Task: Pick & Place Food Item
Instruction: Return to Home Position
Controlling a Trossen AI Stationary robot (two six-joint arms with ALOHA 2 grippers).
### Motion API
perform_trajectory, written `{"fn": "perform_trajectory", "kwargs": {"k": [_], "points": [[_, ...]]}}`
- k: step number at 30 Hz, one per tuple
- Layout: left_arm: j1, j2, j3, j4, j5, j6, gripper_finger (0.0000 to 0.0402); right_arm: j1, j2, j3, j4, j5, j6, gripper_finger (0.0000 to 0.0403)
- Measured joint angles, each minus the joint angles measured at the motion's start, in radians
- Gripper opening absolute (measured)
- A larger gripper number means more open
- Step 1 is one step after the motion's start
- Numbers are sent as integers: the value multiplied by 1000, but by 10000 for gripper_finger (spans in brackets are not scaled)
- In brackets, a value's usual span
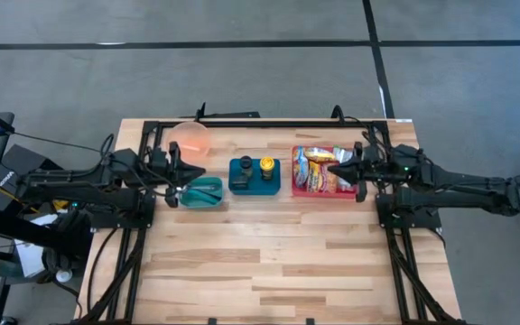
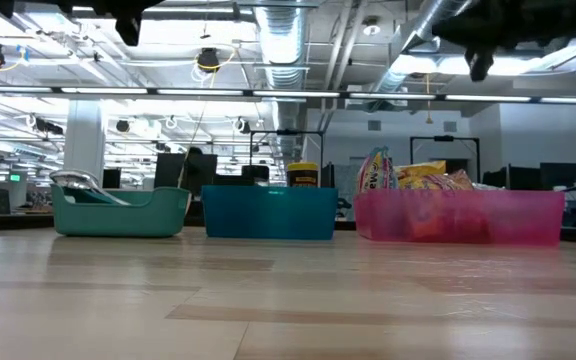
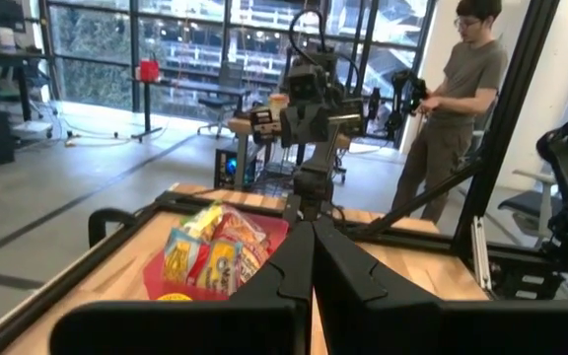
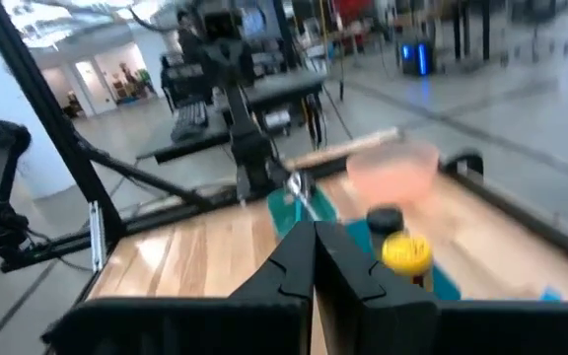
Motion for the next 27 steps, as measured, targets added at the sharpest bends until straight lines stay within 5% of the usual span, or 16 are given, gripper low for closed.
{"fn": "perform_trajectory", "kwargs": {"k": [5,27], "points": [[0,-41,0,-1,0,0,0,0,-58,1,72,3,-69,0],[0,-244,0,-77,0,46,0,-16,-333,1,-100,40,-130,0]]}}
